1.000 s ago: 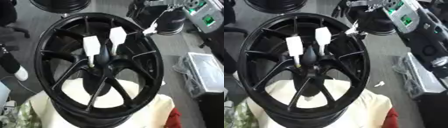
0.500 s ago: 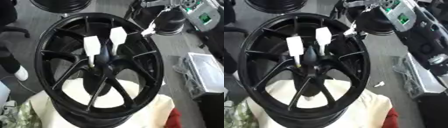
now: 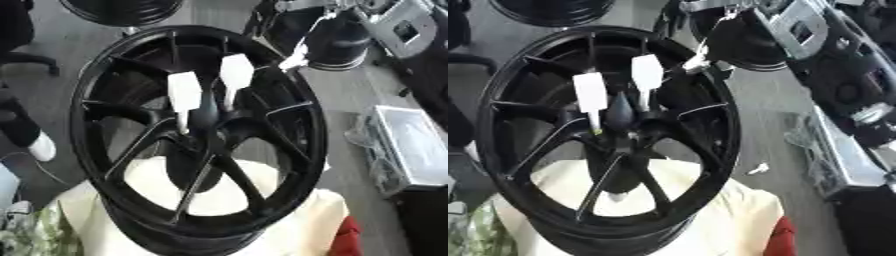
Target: Pull the pin out of the wheel hub.
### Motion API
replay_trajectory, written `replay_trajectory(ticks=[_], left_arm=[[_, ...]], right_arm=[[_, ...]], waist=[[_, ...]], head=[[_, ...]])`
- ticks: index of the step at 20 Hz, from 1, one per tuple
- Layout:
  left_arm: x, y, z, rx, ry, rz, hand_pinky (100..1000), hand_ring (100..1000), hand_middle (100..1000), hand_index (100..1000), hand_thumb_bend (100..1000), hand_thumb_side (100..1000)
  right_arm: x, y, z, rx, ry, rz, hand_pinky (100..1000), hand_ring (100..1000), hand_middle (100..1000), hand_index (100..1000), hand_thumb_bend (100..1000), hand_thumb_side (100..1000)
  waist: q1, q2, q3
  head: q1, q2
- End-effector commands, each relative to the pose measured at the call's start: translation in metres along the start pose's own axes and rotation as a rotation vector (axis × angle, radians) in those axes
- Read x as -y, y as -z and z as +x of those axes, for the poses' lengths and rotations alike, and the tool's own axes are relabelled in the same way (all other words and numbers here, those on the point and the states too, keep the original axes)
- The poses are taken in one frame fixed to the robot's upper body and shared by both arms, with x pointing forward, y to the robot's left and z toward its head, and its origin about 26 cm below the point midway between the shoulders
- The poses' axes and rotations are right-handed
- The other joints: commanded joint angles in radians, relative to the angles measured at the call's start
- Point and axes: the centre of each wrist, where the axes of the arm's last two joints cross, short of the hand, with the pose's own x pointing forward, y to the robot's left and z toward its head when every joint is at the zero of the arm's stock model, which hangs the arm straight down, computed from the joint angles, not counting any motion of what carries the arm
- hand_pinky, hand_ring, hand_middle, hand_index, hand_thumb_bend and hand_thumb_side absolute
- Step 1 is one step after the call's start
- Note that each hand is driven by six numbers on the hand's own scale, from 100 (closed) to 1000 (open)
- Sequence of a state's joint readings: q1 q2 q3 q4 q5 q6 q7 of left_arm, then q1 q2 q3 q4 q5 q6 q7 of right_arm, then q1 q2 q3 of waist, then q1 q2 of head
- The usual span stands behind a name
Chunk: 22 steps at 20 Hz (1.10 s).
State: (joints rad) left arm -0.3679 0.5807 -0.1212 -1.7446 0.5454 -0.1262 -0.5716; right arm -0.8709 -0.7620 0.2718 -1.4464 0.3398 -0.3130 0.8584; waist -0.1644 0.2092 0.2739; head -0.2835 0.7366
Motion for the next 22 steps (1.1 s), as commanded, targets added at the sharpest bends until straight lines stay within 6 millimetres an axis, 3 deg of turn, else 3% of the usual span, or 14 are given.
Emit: replay_trajectory(ticks=[1, 22], left_arm=[[-0.004, 0.0, 0.009, -0.003, 0.04, -0.015, 844, 915, 854, 871, 100, 753], [-0.002, -0.002, 0.006, -0.028, 0.05, -0.016, 844, 919, 856, 871, 108, 777]], right_arm=[[0.011, -0.007, 0.0, -0.016, -0.027, -0.013, 801, 786, 768, 853, 457, 545], [0.002, -0.011, 0.006, -0.001, 0.043, -0.039, 781, 762, 749, 847, 451, 471]], waist=[[0.007, -0.023, 0.001], [-0.011, -0.017, 0.029]], head=[[-0.004, -0.003], [-0.043, 0.009]])
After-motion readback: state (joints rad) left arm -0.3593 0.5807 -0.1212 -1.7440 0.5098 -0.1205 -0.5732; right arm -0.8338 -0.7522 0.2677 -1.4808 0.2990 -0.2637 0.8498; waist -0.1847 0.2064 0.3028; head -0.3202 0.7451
